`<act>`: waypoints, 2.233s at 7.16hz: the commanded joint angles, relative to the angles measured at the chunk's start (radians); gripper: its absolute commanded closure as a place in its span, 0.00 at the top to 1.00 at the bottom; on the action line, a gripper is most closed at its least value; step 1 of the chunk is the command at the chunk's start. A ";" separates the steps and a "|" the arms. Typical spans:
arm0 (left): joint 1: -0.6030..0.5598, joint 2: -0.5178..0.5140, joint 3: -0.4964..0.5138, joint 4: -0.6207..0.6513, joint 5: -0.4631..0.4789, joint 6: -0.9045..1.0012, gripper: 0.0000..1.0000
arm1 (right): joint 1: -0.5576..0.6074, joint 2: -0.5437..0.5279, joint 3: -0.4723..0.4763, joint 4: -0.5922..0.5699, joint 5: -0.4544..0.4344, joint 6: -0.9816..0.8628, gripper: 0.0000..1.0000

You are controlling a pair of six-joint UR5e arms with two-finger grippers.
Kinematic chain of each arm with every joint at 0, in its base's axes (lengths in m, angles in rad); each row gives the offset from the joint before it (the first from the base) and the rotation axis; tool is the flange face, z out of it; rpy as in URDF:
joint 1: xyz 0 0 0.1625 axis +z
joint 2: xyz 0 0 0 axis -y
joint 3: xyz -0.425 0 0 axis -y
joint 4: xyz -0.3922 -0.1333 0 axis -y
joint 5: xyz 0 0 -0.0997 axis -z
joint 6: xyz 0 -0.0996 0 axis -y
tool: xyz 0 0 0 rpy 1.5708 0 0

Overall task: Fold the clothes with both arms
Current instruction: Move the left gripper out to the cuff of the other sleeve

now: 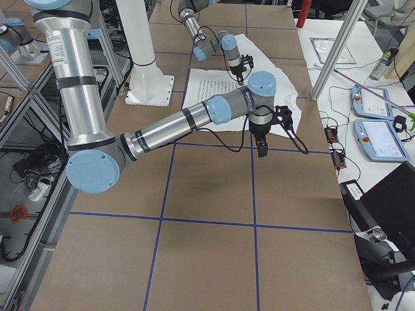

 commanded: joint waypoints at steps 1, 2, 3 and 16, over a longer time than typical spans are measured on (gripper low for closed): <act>-0.068 0.083 -0.060 -0.015 0.000 0.139 0.00 | -0.001 0.001 0.000 0.000 0.000 0.002 1.00; -0.091 0.117 -0.086 -0.017 0.000 0.176 0.00 | -0.001 0.001 0.001 0.000 0.000 0.005 1.00; -0.105 0.123 -0.087 -0.017 0.000 0.186 0.00 | 0.001 0.003 0.000 0.000 0.000 0.005 1.00; -0.413 0.803 -0.110 -0.897 -0.358 0.717 1.00 | -0.004 -0.014 0.002 0.002 0.001 0.003 1.00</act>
